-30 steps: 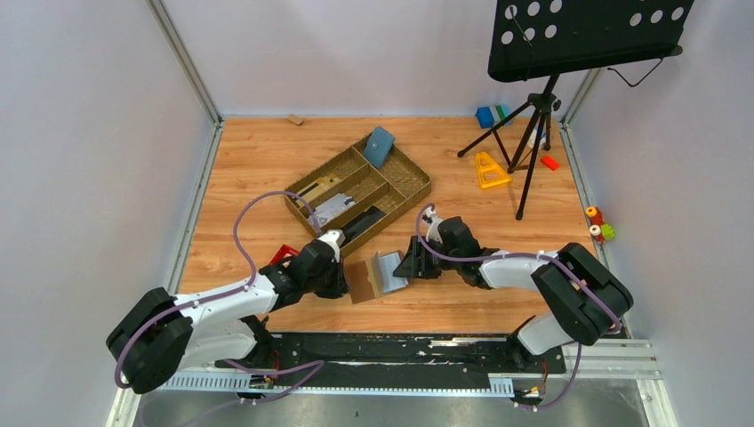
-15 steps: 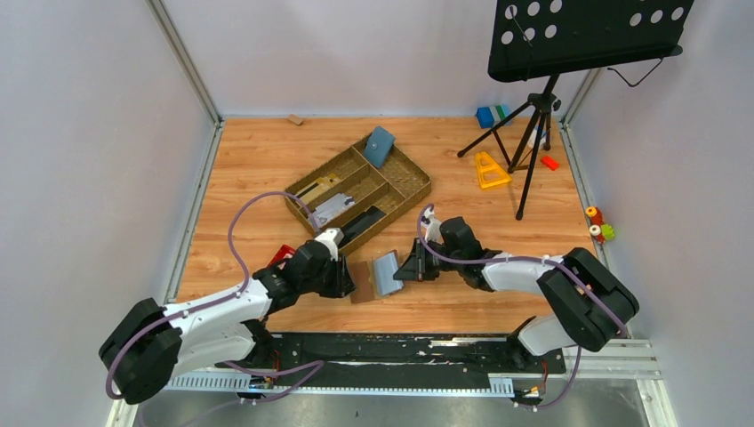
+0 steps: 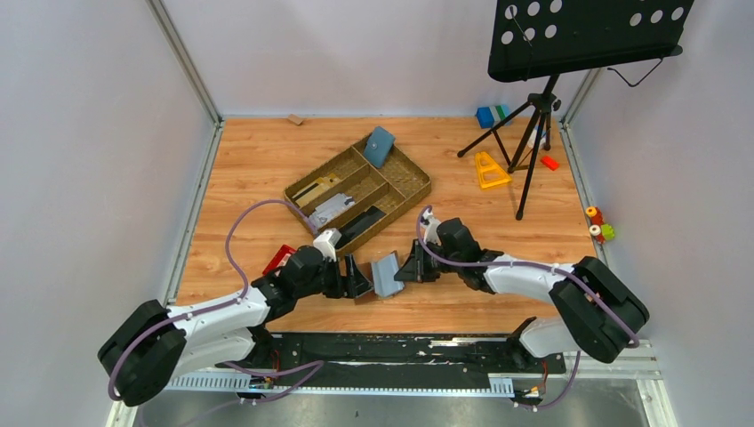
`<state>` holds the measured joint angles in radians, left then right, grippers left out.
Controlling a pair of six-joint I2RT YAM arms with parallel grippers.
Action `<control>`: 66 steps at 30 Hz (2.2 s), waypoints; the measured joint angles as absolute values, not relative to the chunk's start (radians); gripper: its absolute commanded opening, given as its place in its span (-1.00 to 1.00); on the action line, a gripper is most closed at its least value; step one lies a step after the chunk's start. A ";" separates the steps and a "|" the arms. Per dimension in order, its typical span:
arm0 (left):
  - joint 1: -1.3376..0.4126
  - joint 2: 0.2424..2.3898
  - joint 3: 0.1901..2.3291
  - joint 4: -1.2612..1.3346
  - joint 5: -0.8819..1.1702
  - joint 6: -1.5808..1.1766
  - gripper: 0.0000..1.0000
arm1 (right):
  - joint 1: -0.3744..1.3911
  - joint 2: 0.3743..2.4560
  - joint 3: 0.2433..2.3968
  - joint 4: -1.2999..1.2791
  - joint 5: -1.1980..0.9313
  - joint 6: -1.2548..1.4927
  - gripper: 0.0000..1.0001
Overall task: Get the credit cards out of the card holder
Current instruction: Remove the credit card from the card holder.
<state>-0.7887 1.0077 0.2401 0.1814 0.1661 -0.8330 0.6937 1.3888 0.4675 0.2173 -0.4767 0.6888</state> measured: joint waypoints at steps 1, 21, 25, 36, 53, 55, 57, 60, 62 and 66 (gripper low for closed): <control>-0.788 1.008 0.233 0.200 0.168 -0.841 0.79 | 0.705 1.383 0.475 0.202 -0.460 0.685 -1.00; -0.788 1.071 0.294 0.127 0.112 -0.817 -0.07 | 0.850 1.352 0.581 0.046 -0.240 0.653 -0.93; -0.785 1.123 0.331 0.070 0.094 -0.785 -0.39 | 0.850 1.338 0.559 0.064 -0.236 0.668 -0.67; -0.786 1.120 0.367 0.019 0.096 -0.741 -0.50 | 0.861 1.340 0.528 0.087 -0.237 0.690 -0.45; -0.786 0.926 0.317 0.010 0.096 -0.771 0.99 | 0.852 1.328 0.509 0.072 -0.209 0.698 -0.94; -0.786 0.895 0.287 0.024 0.104 -0.781 1.00 | 0.847 1.313 0.501 0.068 -0.208 0.702 -0.98; -0.786 0.882 0.268 0.032 0.112 -0.789 1.00 | 0.840 1.294 0.496 0.062 -0.201 0.702 -1.00; -0.786 0.881 0.257 0.057 0.130 -0.805 1.00 | 0.830 1.245 0.491 0.041 -0.187 0.702 -1.00; -0.786 0.881 0.249 0.097 0.154 -0.817 1.00 | 0.825 1.205 0.491 0.031 -0.179 0.702 -1.00; -0.786 0.901 0.245 0.192 0.209 -0.838 1.00 | 0.822 1.132 0.491 0.010 -0.166 0.702 -1.00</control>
